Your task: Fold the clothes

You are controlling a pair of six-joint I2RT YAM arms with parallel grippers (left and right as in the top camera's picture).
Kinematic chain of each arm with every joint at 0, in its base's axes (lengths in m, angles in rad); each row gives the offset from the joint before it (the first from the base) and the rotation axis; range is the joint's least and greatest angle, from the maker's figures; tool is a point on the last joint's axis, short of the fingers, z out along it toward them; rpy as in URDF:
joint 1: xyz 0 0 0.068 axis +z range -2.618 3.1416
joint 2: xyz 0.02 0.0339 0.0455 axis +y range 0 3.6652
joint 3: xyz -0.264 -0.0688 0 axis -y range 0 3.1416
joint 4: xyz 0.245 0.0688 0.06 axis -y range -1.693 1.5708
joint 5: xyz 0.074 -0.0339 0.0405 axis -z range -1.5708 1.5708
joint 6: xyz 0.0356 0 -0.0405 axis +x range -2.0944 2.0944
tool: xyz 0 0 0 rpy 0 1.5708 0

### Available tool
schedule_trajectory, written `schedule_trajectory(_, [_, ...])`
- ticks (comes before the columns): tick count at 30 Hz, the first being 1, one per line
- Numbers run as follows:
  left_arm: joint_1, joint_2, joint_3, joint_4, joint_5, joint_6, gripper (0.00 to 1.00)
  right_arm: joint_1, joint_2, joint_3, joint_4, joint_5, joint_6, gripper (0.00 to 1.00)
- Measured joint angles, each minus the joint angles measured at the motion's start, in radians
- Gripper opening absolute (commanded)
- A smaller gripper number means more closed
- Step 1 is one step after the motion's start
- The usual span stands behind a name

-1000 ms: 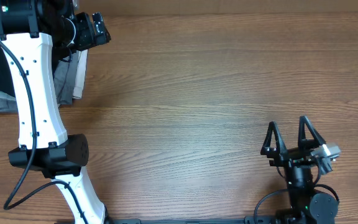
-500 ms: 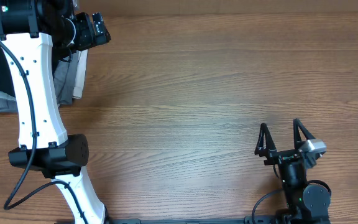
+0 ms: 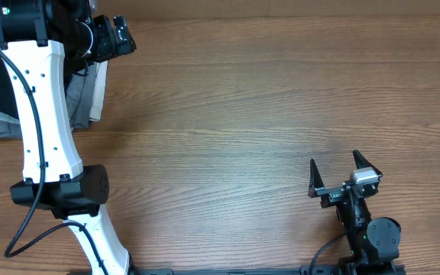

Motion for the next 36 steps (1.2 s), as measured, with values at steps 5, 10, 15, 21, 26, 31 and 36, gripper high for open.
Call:
schedule_trajectory(5, [0.0, 0.0, 0.0, 0.0, 0.0, 0.0, 1.0, 0.0, 0.0, 0.0, 0.0, -0.003, -0.037, 1.0])
schedule_trajectory(10, [0.0, 0.0, 0.0, 0.0, 0.0, 0.0, 1.0, 0.0, 0.0, 0.0, 0.0, -0.003, -0.035, 1.0])
schedule_trajectory(15, [0.0, 0.0, 0.0, 0.0, 0.0, 0.0, 1.0, 0.0, 0.0, 0.0, 0.0, -0.002, -0.018, 1.0])
schedule_trajectory(21, [0.0, 0.0, 0.0, 0.0, 0.0, 0.0, 1.0, 0.0, 0.0, 0.0, -0.003, 0.02, 0.042, 1.0])
schedule_trajectory(26, [0.0, 0.0, 0.0, 0.0, 0.0, 0.0, 1.0, 0.0, 0.0, 0.0, -0.006, 0.031, 0.064, 1.0])
schedule_trajectory(31, [0.0, 0.0, 0.0, 0.0, 0.0, 0.0, 1.0, 0.0, 0.0, 0.0, -0.006, 0.034, 0.074, 1.0])
schedule_trajectory(36, [0.0, 0.0, 0.0, 0.0, 0.0, 0.0, 1.0, 0.0, 0.0, 0.0, -0.007, 0.034, 0.075, 1.0])
